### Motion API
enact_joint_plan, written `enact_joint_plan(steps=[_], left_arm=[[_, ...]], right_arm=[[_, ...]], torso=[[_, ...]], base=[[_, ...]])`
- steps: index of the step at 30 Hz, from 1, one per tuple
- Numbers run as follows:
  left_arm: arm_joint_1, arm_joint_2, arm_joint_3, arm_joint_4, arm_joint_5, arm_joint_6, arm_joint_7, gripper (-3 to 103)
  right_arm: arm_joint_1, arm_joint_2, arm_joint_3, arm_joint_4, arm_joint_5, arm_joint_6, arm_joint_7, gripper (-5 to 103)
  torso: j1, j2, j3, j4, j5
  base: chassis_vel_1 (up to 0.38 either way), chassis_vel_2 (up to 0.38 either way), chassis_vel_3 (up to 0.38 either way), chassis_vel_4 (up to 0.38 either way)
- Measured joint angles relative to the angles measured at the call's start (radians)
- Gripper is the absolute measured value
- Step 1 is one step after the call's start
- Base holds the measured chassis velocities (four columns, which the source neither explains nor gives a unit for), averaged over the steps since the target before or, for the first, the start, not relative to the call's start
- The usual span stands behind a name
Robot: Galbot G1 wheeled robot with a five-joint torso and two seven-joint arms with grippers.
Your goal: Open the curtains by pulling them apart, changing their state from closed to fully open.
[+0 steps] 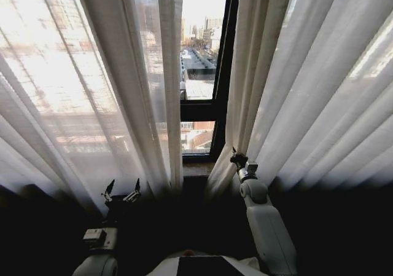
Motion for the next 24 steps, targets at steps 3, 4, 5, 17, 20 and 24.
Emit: enact_joint_plan(steps=[3, 4, 5, 17, 20, 24], left_arm=[[0.000, 0.000, 0.000, 0.000, 0.000, 0.000, 0.000, 100], [0.000, 0.000, 0.000, 0.000, 0.001, 0.000, 0.000, 100], [0.000, 0.000, 0.001, 0.000, 0.001, 0.000, 0.001, 100], [0.002, -0.001, 0.002, 0.001, 0.004, -0.003, 0.002, 100], [0.002, -0.002, 0.002, 0.002, 0.005, -0.003, 0.002, 100], [0.003, -0.002, 0.002, 0.002, 0.005, -0.006, 0.002, 100]], right_arm=[[-0.001, -0.001, 0.004, 0.002, 0.001, 0.000, 0.000, 0], [-0.001, -0.003, 0.006, 0.003, 0.002, 0.000, 0.000, 0], [-0.002, -0.003, 0.007, 0.004, 0.002, 0.000, 0.000, 0], [-0.013, -0.009, 0.014, 0.011, 0.005, 0.000, 0.002, 0], [-0.014, -0.012, 0.017, 0.013, 0.013, 0.000, 0.003, 0], [-0.017, -0.014, 0.022, 0.015, 0.022, 0.000, 0.003, 0]], torso=[[0.000, 0.000, 0.000, 0.0000, -0.0002], [0.000, 0.000, 0.000, 0.0001, 0.0001], [0.000, 0.000, 0.000, 0.0001, 0.0002], [0.000, 0.000, 0.000, 0.0001, 0.0004], [0.000, 0.000, 0.000, -0.0002, -0.0003], [0.000, 0.000, 0.000, 0.0001, 0.0000]], base=[[-0.352, -0.355, 0.366, 0.372], [-0.353, -0.346, 0.340, 0.362], [-0.362, -0.340, 0.340, 0.365], [-0.357, -0.359, 0.355, 0.346], [-0.351, -0.384, 0.335, 0.359], [-0.338, -0.345, 0.338, 0.350]])
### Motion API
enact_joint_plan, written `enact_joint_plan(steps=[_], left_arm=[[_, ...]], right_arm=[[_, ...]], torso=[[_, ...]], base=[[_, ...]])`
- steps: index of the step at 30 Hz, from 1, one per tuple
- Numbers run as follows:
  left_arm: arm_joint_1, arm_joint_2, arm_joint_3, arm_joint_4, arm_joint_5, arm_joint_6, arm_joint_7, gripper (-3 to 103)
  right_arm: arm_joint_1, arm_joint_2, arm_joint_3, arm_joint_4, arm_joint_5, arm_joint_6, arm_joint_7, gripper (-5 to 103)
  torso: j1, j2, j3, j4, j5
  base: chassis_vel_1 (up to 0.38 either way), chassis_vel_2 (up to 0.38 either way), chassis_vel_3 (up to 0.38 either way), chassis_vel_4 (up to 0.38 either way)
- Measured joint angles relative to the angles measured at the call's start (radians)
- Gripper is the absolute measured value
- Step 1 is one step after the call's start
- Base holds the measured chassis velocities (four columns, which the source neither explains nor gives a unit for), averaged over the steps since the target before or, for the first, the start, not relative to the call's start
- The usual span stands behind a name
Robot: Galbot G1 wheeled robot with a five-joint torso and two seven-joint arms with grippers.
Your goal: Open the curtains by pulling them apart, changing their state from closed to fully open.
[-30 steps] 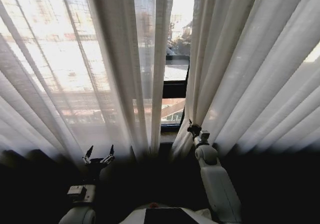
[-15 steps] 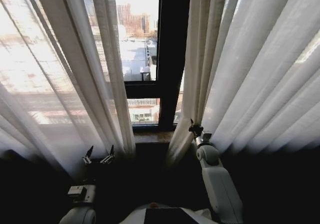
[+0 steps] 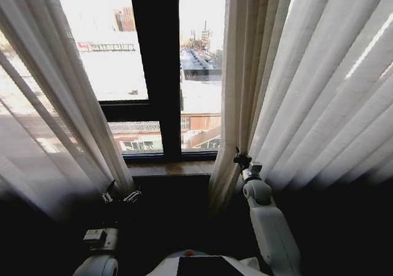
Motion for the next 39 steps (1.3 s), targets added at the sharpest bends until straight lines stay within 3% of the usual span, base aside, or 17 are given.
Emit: enact_joint_plan(steps=[39], left_arm=[[-0.029, 0.009, 0.017, 0.038, -0.001, 0.001, 0.006, 100]], right_arm=[[-0.005, -0.001, 0.020, -0.001, 0.002, 0.002, 0.002, 0]], torso=[[0.000, 0.000, 0.000, -0.0001, 0.0002]], base=[[-0.355, -0.351, 0.355, 0.353]])
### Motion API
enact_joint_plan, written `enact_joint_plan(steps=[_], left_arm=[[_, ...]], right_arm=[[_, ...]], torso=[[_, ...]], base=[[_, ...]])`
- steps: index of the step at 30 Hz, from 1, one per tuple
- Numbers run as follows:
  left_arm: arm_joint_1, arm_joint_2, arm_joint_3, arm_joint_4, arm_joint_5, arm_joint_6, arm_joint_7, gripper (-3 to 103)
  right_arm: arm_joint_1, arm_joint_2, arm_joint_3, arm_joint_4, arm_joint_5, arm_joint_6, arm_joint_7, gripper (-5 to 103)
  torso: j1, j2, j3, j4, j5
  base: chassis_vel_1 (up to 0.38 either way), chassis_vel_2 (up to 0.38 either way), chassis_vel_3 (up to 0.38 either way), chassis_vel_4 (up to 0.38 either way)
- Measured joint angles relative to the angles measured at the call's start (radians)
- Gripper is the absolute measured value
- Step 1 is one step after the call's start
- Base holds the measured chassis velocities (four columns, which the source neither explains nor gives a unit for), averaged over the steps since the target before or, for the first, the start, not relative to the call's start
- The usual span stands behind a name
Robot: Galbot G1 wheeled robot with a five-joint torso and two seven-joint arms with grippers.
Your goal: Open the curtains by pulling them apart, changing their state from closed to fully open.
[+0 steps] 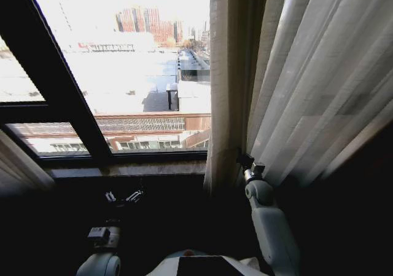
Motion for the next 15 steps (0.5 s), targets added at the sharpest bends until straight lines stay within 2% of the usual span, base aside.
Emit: enact_joint_plan(steps=[15], left_arm=[[-0.003, 0.004, -0.002, 0.001, -0.004, 0.003, 0.001, 100]], right_arm=[[0.000, -0.001, 0.001, 0.003, -0.001, 0.000, 0.001, 0]], torso=[[0.000, 0.000, 0.000, 0.0002, 0.0001]], base=[[-0.350, -0.365, 0.352, 0.339]])
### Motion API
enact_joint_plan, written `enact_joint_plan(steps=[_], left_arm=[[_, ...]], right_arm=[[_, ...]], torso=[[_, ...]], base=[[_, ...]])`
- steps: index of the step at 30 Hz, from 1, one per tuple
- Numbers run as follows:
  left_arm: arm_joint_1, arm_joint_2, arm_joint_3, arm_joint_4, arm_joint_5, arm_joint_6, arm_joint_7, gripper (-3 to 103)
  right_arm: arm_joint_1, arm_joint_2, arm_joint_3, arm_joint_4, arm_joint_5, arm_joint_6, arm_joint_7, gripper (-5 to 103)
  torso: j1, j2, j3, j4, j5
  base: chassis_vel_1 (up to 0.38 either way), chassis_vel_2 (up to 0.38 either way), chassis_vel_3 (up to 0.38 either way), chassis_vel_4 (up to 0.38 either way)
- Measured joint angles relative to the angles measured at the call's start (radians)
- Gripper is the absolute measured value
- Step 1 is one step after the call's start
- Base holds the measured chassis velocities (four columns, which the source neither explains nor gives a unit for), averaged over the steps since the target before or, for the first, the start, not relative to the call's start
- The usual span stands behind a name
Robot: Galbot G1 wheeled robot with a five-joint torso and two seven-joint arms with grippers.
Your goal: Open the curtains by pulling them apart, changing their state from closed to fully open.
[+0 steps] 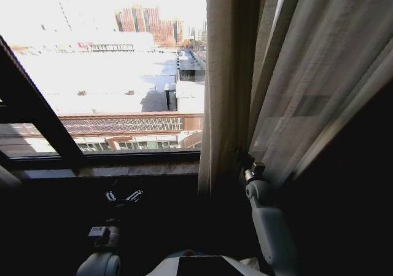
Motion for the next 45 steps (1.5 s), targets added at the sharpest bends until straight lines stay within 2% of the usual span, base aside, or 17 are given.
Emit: enact_joint_plan(steps=[7, 10, 13, 17, 21, 27, 30, 31, 32, 35, 37, 39, 40, 43, 44, 45], left_arm=[[0.001, -0.001, 0.000, 0.000, -0.001, -0.001, 0.000, 100], [0.002, -0.001, 0.000, 0.000, -0.001, -0.002, 0.000, 100], [0.002, -0.003, 0.001, 0.000, -0.001, -0.003, 0.001, 100], [0.002, -0.003, 0.002, 0.000, -0.001, -0.003, 0.001, 100], [0.002, -0.003, 0.002, 0.000, -0.001, -0.004, 0.003, 100], [0.005, -0.003, 0.000, 0.000, -0.001, -0.008, 0.001, 100], [0.006, -0.003, -0.001, 0.000, 0.000, -0.009, 0.001, 100], [0.006, -0.003, -0.001, 0.000, 0.000, -0.010, 0.001, 100], [0.007, -0.003, -0.001, 0.000, 0.000, -0.011, 0.001, 100], [0.009, -0.004, -0.002, -0.002, 0.000, -0.012, 0.002, 100], [0.009, -0.004, -0.003, -0.002, 0.000, -0.012, 0.002, 100], [0.009, -0.004, -0.003, -0.004, 0.000, -0.013, 0.002, 100], [0.009, -0.004, -0.003, -0.004, 0.000, -0.013, 0.002, 100], [0.009, -0.005, -0.003, -0.005, 0.000, -0.013, 0.002, 100], [0.009, -0.005, -0.003, -0.005, 0.000, -0.013, 0.002, 100], [0.010, -0.006, -0.002, -0.006, 0.000, -0.013, 0.002, 100]], right_arm=[[-0.004, 0.000, 0.000, 0.005, -0.001, 0.000, 0.001, 0], [-0.007, 0.001, 0.000, 0.003, -0.028, 0.014, 0.001, 0], [-0.014, 0.001, -0.001, -0.015, -0.115, 0.078, 0.000, 0], [-0.017, 0.003, -0.001, -0.019, -0.142, 0.090, 0.008, 0], [-0.016, 0.004, -0.001, -0.022, -0.143, 0.091, 0.018, 0], [-0.015, 0.006, -0.003, -0.023, -0.133, 0.090, 0.022, 0], [-0.015, 0.007, -0.003, -0.023, -0.132, 0.086, 0.023, 0], [-0.015, 0.007, -0.003, -0.023, -0.132, 0.085, 0.023, 5], [-0.015, 0.007, -0.003, -0.023, -0.131, 0.084, 0.023, 5], [-0.013, 0.008, -0.002, -0.023, -0.129, 0.081, 0.024, 21], [-0.013, 0.008, -0.002, -0.023, -0.129, 0.081, 0.024, 21], [-0.014, 0.007, -0.002, -0.023, -0.122, 0.081, 0.024, 32], [-0.014, 0.007, -0.002, -0.023, -0.122, 0.081, 0.024, 32], [-0.022, 0.006, -0.002, -0.015, -0.108, 0.079, 0.024, 48], [-0.022, 0.006, -0.002, -0.015, -0.108, 0.079, 0.024, 48], [-0.028, 0.005, -0.002, -0.012, -0.107, 0.079, 0.024, 54]], torso=[[0.000, 0.000, 0.000, -0.0002, -0.0003], [0.000, 0.000, 0.000, -0.0002, -0.0004], [0.000, 0.000, 0.000, -0.0004, -0.0003], [0.000, 0.000, 0.000, -0.0003, 0.0000], [0.000, 0.000, 0.000, -0.0004, 0.0005], [0.000, 0.000, 0.000, 0.0000, -0.0012], [0.000, 0.000, 0.000, -0.0001, -0.0005], [0.000, 0.000, 0.000, 0.0000, -0.0006], [0.000, 0.000, 0.000, -0.0001, -0.0006], [0.000, 0.000, 0.000, -0.0004, 0.0003], [0.000, 0.000, 0.000, -0.0003, 0.0003], [0.000, 0.000, 0.000, -0.0002, -0.0001], [0.000, 0.000, 0.000, -0.0002, -0.0001], [0.000, 0.000, 0.000, -0.0002, -0.0005], [0.000, 0.000, 0.000, -0.0002, -0.0005], [0.000, 0.000, 0.000, -0.0002, -0.0006]], base=[[-0.359, -0.356, 0.354, 0.366], [-0.355, -0.376, 0.343, 0.354], [-0.329, -0.325, 0.316, 0.337], [-0.243, -0.253, 0.245, 0.241], [-0.065, -0.089, 0.100, 0.039], [0.043, 0.024, -0.034, -0.025], [0.065, 0.055, -0.051, -0.061], [0.000, 0.000, 0.000, 0.000], [0.000, 0.000, 0.000, 0.000], [0.000, 0.000, 0.000, 0.000], [0.000, 0.000, 0.000, 0.000], [0.000, 0.000, 0.000, 0.000], [0.000, 0.000, 0.000, 0.000], [0.000, 0.000, 0.000, 0.000], [0.000, 0.000, 0.000, 0.000], [0.000, 0.000, 0.000, 0.000]])
